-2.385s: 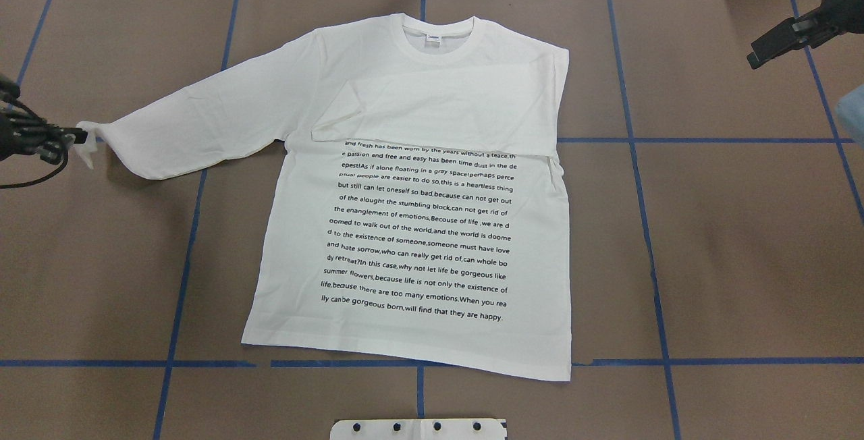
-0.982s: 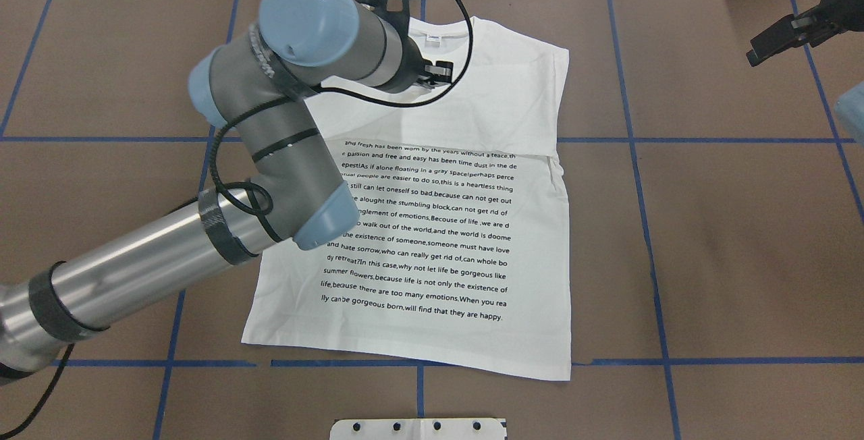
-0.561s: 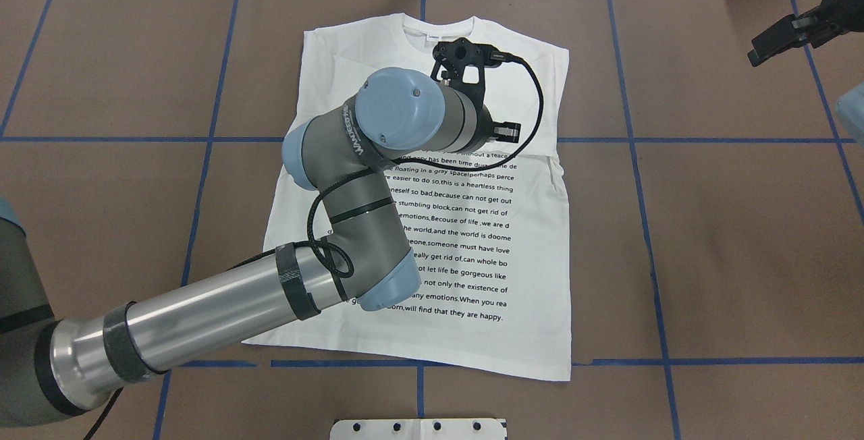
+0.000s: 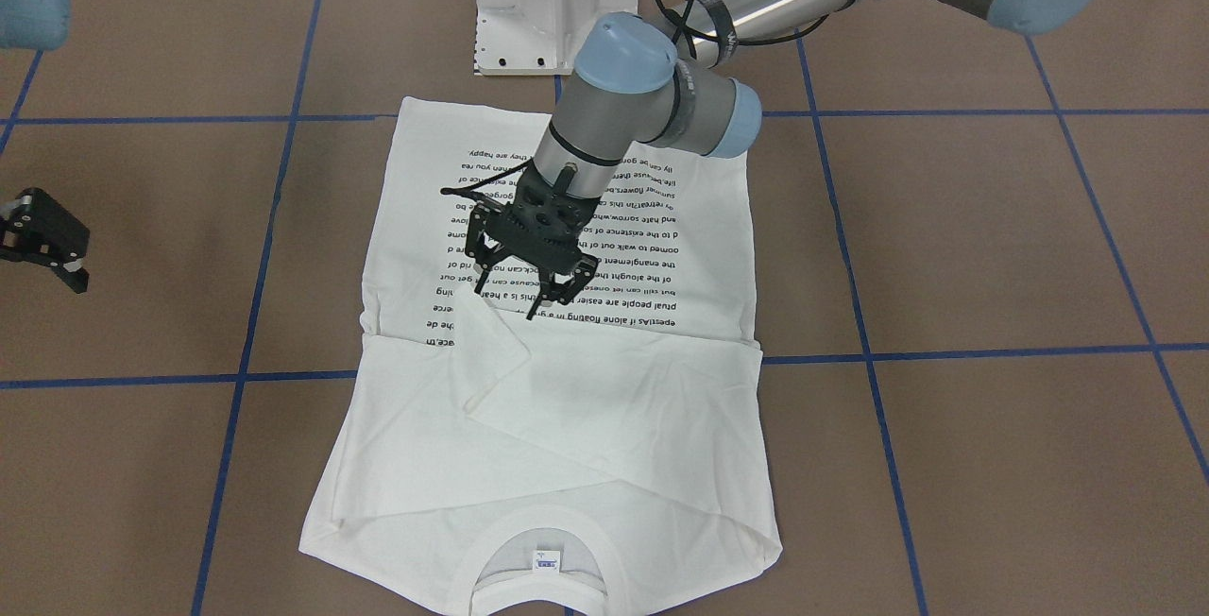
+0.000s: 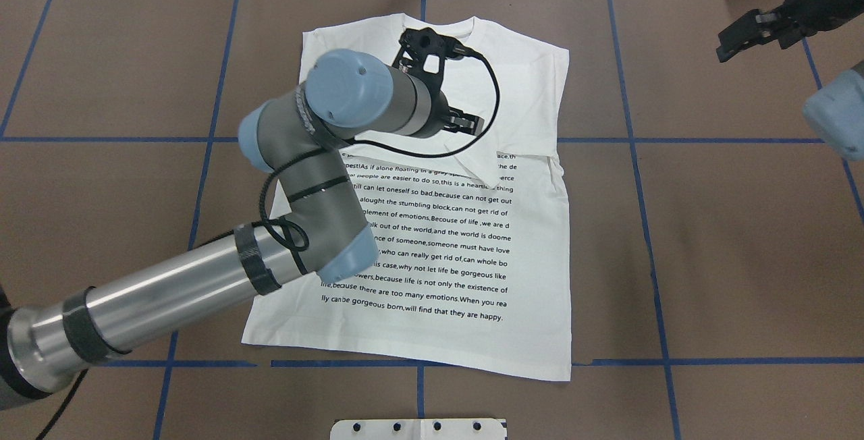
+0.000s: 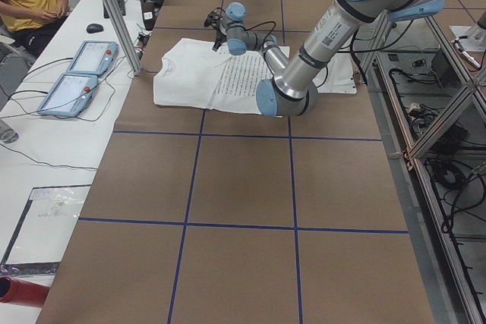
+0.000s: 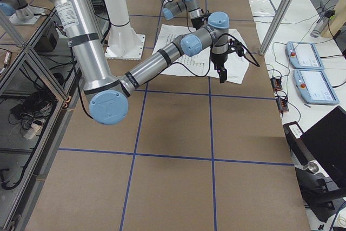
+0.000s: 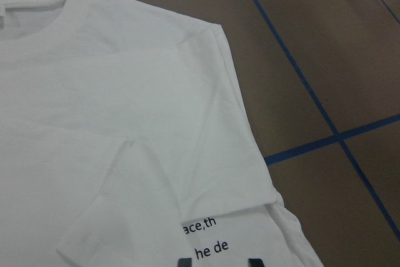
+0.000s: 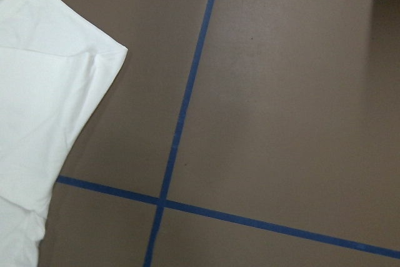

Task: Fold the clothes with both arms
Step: 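Fold the held sleeve across the shirt toward the collar with the left gripper, then withdraw the left gripper while the right gripper moves to the collar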

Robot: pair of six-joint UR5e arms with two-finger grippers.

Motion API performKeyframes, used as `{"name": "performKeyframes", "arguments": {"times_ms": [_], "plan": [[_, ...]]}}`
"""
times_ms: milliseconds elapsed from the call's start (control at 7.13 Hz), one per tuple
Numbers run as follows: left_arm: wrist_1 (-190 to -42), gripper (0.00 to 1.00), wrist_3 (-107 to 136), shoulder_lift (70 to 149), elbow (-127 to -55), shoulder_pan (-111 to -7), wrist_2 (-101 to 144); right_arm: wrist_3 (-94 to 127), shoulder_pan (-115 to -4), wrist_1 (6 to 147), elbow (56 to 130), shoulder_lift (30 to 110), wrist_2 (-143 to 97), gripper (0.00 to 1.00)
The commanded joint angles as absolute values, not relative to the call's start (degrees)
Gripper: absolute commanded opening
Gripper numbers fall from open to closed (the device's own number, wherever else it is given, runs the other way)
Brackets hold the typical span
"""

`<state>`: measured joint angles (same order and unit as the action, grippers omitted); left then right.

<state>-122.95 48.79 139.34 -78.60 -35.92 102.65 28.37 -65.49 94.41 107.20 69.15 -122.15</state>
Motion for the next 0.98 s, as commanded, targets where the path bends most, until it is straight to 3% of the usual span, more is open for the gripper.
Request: {"name": "performKeyframes", "arguments": {"times_ms": [0, 421, 842], "plan": [[-109.05, 1.0, 29.55, 129.94, -90.74, -48.2, 111.07, 42.57, -55.33, 94.48, 106.01, 62.61, -114.47, 1.0], [-100.9, 1.0, 5.69, 116.42, -104.55, -60.7, 115.65, 51.38, -48.28, 95.1, 99.71, 54.09, -109.97, 1.0], [-101.16, 1.0, -0.53, 109.34, -108.89, -65.92, 121.47, 59.64, -41.42, 95.18, 84.51, 40.39, -102.25, 1.0]]}}
